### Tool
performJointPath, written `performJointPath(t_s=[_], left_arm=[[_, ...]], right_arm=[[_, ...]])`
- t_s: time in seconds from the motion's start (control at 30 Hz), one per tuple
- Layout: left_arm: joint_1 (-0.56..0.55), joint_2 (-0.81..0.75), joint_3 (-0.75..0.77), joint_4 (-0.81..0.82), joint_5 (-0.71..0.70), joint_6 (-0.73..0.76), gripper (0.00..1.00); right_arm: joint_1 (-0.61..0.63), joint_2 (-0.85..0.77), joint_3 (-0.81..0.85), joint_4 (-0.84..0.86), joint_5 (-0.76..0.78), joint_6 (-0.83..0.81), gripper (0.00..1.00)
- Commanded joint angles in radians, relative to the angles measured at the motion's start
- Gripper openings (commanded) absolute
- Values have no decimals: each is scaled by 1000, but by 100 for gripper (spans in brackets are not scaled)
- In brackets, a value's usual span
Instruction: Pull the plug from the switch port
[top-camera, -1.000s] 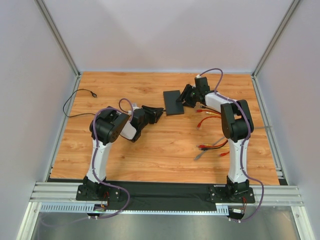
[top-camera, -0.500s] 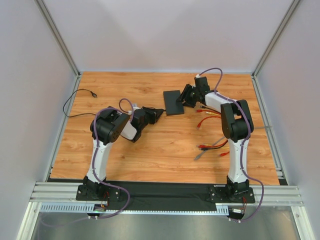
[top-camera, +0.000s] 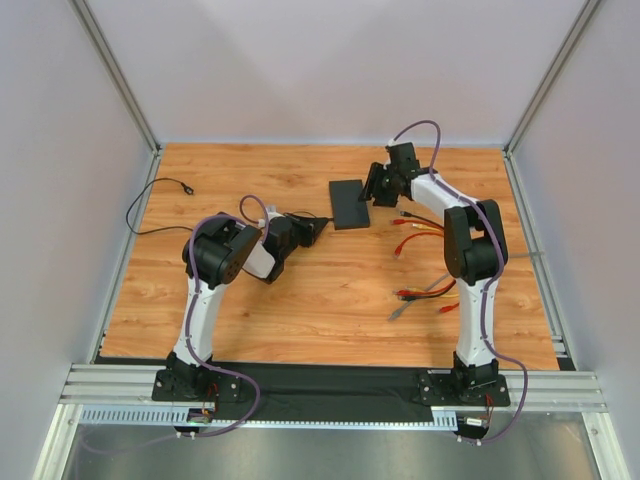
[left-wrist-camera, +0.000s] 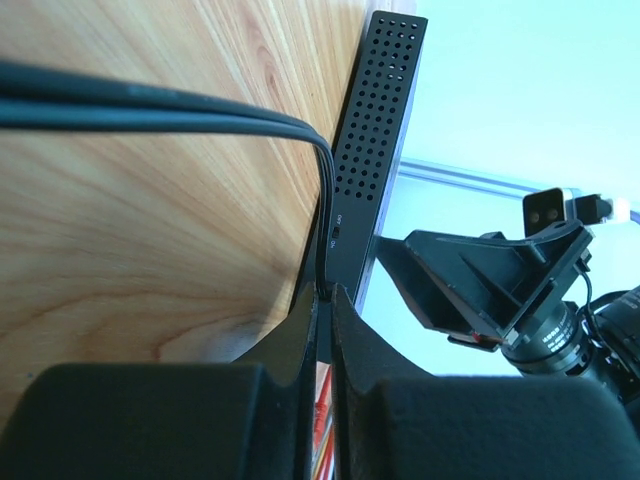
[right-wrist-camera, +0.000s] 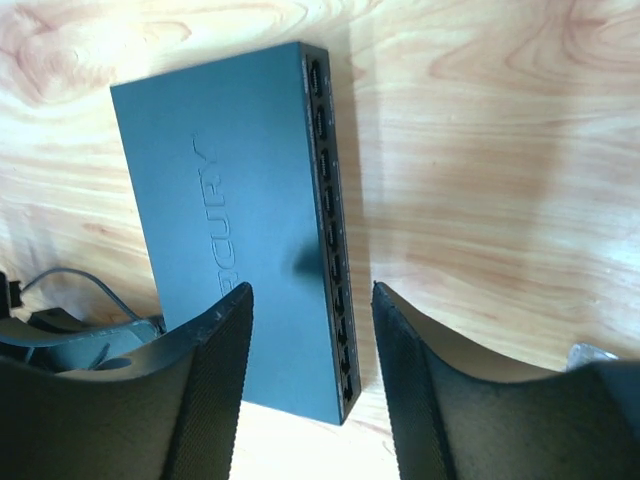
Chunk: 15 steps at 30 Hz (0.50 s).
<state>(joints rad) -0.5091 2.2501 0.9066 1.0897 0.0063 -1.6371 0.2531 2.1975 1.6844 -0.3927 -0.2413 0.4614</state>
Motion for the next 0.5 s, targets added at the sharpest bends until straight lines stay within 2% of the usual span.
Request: performJointPath(t_s=[0.0,0.03,0.07,0.17,0.47], left_arm=[[-6,59,-5,-60,38,-10,1],[-6,60,-3,-56,40,-7,0],[-6,62,-3,-54,40,-7,0],[-6,63,0,-54,44,3,0],[-3,71,3,-37,50,3,0]], right_arm=[[32,-49,52,-32,-15,-66,49],[44,-42,73,-40,-18,-67,46],[52,-32,90,-49,-19,-76,36],[77,10,142,-96,-26,-96,25],[98,51,175,-113,-15,-107,0]])
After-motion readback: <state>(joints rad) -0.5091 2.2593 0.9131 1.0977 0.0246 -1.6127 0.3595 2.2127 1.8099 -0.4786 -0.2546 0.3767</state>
